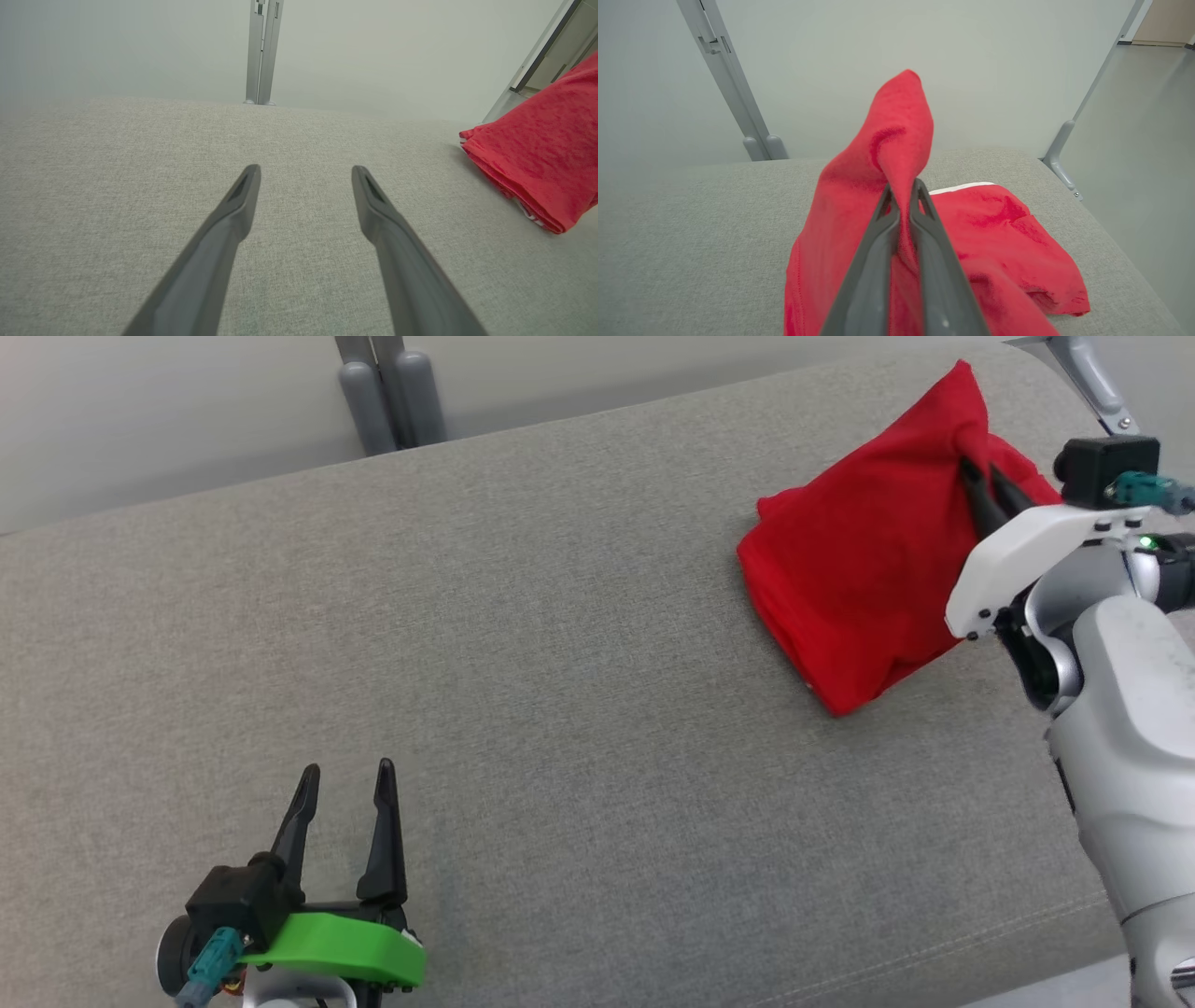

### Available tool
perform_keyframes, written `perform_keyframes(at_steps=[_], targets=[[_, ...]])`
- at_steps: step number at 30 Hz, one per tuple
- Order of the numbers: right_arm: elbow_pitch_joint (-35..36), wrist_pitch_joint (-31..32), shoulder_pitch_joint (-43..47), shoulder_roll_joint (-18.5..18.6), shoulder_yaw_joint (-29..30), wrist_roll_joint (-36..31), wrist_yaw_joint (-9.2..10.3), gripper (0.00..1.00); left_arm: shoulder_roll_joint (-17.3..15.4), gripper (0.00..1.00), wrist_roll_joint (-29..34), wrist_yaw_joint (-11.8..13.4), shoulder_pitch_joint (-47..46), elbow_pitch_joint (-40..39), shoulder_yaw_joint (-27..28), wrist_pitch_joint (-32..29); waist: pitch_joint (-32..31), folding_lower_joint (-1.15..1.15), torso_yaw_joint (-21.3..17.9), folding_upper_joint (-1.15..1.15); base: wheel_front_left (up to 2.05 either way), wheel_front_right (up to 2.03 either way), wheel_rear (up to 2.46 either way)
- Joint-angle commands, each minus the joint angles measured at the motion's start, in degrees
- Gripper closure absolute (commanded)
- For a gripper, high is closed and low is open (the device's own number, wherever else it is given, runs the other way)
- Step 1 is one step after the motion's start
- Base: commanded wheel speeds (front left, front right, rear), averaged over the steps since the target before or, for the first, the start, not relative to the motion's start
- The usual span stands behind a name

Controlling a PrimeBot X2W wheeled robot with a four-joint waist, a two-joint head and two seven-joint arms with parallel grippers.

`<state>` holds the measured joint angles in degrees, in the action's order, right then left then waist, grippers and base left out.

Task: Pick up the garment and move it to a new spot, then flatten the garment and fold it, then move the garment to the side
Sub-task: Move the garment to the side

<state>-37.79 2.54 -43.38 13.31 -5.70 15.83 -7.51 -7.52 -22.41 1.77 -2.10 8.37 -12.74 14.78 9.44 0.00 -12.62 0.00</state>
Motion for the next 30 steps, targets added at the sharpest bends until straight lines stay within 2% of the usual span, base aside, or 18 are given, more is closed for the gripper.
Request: perform_keyframes(at_steps=[1,8,18,25,30], targets=[[-0.99,0.21,-1.91,1.23,-0.17,-0.97,0.04,1.0,0.09,0.0,-0.12,-0.09,-1.06,0.08,0.16,0.4,0.43,0.0,2.2,0.0,0.0,0.0,0.0],[-6.77,2.23,-7.63,7.12,-1.1,-3.36,0.04,1.0,0.24,0.0,0.4,-0.67,-1.88,0.06,-0.17,0.38,2.01,0.0,5.57,0.0,0.0,0.0,0.0],[-11.99,3.54,-12.19,18.0,-1.87,-7.73,0.05,1.0,-0.34,0.0,1.67,-1.16,-3.24,-1.01,-1.67,0.11,6.13,0.0,10.81,0.0,0.0,0.0,0.0],[-16.49,2.75,-13.45,24.69,2.11,-12.93,0.06,1.0,-1.29,0.0,2.73,-1.44,-4.09,-2.6,-2.9,-1.08,9.64,0.0,13.89,0.0,0.0,0.0,0.0],[-18.48,1.73,-13.3,26.78,6.87,-19.28,0.05,1.0,-1.95,0.0,3.32,-1.42,-4.43,-4.04,-3.51,-2.01,11.65,0.0,14.99,0.0,0.0,0.0,0.0]])
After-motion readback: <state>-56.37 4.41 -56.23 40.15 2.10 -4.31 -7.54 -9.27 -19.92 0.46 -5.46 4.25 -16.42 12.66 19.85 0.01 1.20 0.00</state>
